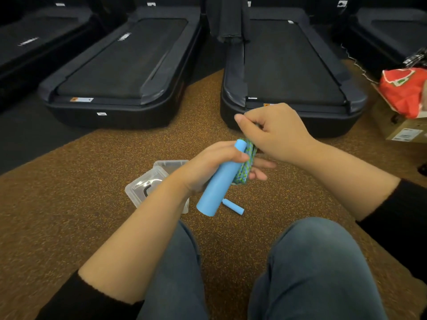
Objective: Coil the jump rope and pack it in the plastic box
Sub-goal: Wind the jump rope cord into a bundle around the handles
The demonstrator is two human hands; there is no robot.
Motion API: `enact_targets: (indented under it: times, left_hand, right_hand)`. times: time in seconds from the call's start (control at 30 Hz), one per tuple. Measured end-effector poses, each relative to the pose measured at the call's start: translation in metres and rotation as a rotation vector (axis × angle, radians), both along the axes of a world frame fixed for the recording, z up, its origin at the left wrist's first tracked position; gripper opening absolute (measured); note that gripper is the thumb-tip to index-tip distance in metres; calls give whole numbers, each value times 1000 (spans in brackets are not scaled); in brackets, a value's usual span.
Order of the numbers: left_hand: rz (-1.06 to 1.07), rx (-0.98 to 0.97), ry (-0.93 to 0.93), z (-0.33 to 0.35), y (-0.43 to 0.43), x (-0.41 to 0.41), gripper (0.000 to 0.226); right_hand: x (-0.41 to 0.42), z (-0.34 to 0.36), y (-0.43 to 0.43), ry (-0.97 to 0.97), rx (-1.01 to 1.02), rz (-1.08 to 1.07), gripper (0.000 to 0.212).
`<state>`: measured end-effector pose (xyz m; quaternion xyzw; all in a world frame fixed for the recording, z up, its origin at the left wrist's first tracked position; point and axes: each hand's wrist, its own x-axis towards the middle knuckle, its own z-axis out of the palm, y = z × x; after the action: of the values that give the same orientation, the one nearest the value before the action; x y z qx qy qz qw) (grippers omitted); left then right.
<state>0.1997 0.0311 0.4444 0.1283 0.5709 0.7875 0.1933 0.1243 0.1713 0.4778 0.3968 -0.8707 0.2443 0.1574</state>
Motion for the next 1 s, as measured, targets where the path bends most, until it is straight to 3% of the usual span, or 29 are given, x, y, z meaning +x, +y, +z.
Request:
enact_targets:
  times: [0.43,0.53,0.63,0.67,0.7,0.73,0.8,0.83,0.87,1.0]
  left_hand:
    - [79,251,72,-3,13,15,43]
    - [114,274,59,-4,16,18,47]
    - [192,306,51,-2,15,18,53]
    - [197,316,64,-2,14,19,52]
    - [195,332,73,-2,14,19,49]
    - [194,351,80,-1,14,21,46]
    - [205,388,76,-1,13,22,42]
    - [210,407,67,-1,13,21,43]
    - [207,427,58,0,12,20,46]
    - [228,491,44,4,8,14,52]
  right_hand:
    - [-24,-19,-7,-803,-380,1,54]
    - [-14,-19,-6,-990,-421,109,47]
    - [-10,-45,-25,-1025,-433,-187,27]
    - [-8,-52,-46,-901,-512,-548,38]
    - [-12,-69,-63,-613,-439,-887,46]
    - [-15,-74,-65,-593,-423,-844,51]
    - [3,-70,-24,-992,-265,-317,44]
    - [16,-69,-11,-964,-313,-154,27]
    - [22,-73,-15,-1039,-434,50,25]
    - [44,-84,-13,-1113,-551,-5,43]
